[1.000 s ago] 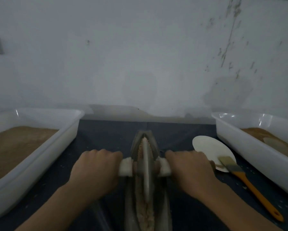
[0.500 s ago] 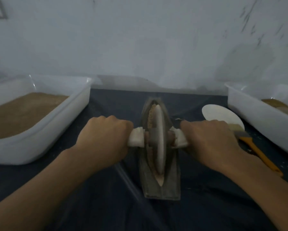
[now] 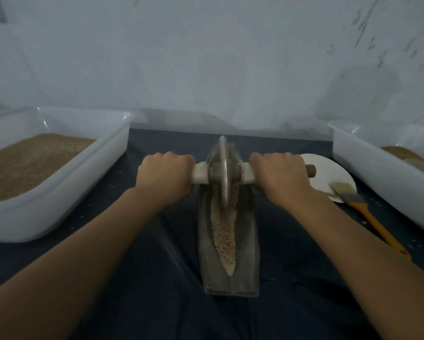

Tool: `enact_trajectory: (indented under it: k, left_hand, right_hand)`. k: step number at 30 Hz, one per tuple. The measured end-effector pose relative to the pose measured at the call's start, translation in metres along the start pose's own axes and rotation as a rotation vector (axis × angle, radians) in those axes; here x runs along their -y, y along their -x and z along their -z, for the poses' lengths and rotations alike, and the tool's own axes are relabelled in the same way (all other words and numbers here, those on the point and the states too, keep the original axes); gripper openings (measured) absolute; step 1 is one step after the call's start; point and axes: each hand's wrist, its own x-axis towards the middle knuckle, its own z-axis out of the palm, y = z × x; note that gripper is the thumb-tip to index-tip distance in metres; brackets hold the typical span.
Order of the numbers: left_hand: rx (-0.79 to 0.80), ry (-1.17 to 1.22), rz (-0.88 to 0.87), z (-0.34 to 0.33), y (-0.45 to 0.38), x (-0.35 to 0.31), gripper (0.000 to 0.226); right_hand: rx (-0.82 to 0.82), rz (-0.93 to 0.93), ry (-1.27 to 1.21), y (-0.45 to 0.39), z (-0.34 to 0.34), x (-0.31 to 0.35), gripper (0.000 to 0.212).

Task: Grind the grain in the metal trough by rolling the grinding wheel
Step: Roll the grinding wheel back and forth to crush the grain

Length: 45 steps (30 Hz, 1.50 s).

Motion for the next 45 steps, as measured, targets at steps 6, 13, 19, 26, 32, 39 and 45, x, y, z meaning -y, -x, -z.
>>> enact_trajectory:
  k: [6,13,19,26,32,39,45]
  left_hand:
    - [0.041,-0.047,-0.124,0.036,0.045,0.002,0.03]
    - [0.045,-0.054,-0.076,0.03,0.029,-0.002,0.028]
    - [0.043,-0.024,-0.028,0.011,0.002,-0.002,0.021]
    - [0.141,-0.017,-0.12,0.04,0.038,0.001,0.026]
    - [0.056,-0.069,-0.159,0.038,0.039,0.005,0.029]
    - [-0.032,0.012,-0.013,-0.01,-0.006,0.005,0.024]
    - [0.009,-0.006,-0.025,0.004,0.004,0.002,0.022]
  right_hand:
    - [-0.13,0.091,-0.1,0.059,0.03,0.003,0.042]
    - [-0.058,0.072,-0.05,0.04,0.014,0.001,0.042]
    - [0.08,-0.009,-0.106,0.0,-0.004,-0.003,0.033]
    - [-0.082,0.112,-0.103,0.055,0.036,0.002,0.041]
    - [0.003,0.117,-0.081,0.057,0.032,-0.001,0.038]
    - [0.039,0.062,-0.03,-0.012,-0.004,-0.004,0.029]
    - [0.056,0.072,-0.042,0.006,0.01,-0.001,0.025]
